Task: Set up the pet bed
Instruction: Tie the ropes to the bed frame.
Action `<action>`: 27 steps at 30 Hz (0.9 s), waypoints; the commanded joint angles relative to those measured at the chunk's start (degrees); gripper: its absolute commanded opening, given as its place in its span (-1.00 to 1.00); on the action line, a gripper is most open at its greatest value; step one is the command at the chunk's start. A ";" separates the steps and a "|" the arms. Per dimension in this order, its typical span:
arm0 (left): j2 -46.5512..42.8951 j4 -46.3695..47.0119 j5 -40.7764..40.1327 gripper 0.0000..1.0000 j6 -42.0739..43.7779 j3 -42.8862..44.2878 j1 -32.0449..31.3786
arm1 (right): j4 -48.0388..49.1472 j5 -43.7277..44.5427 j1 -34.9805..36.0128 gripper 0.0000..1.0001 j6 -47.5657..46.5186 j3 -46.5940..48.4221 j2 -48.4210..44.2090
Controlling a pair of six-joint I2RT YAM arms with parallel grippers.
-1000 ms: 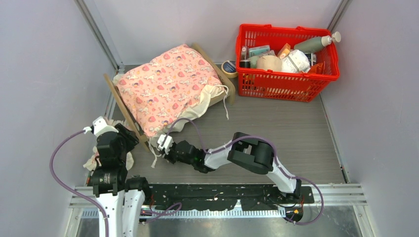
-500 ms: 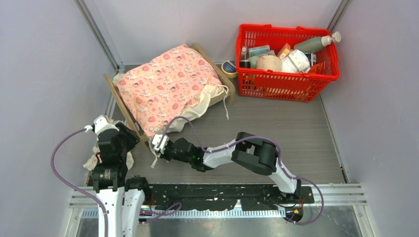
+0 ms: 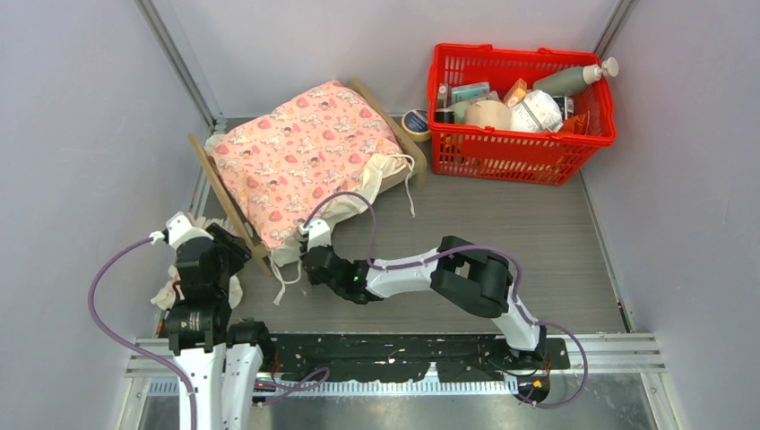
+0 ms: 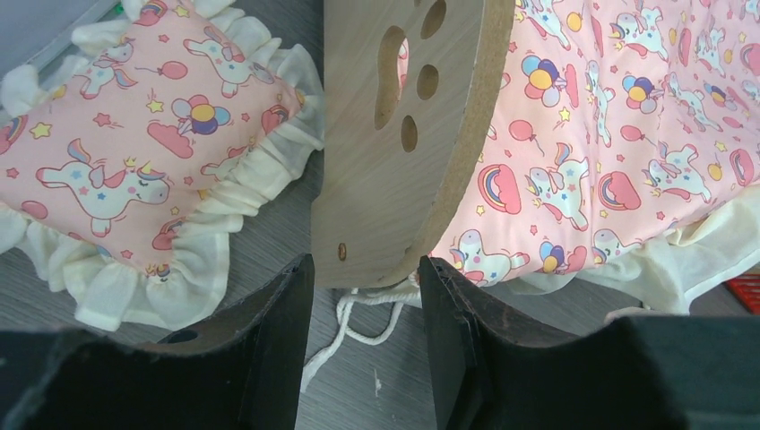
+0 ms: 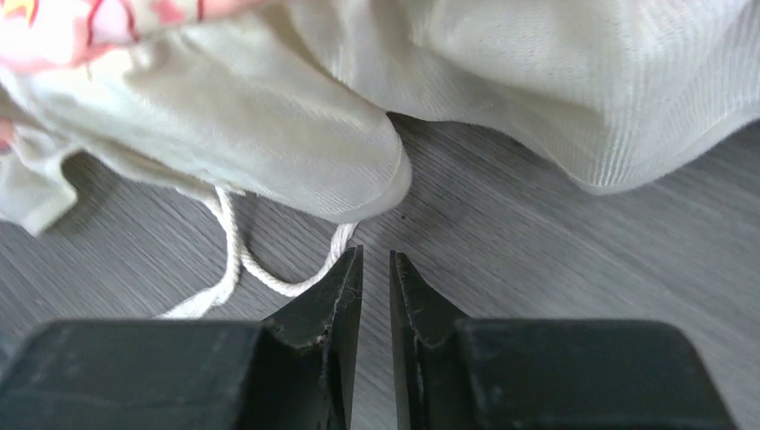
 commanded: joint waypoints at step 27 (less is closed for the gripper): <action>-3.54 1.86 -15.27 0.06 -5.48 2.35 0.50 | -55.10 6.71 3.01 -0.31 46.59 39.80 14.89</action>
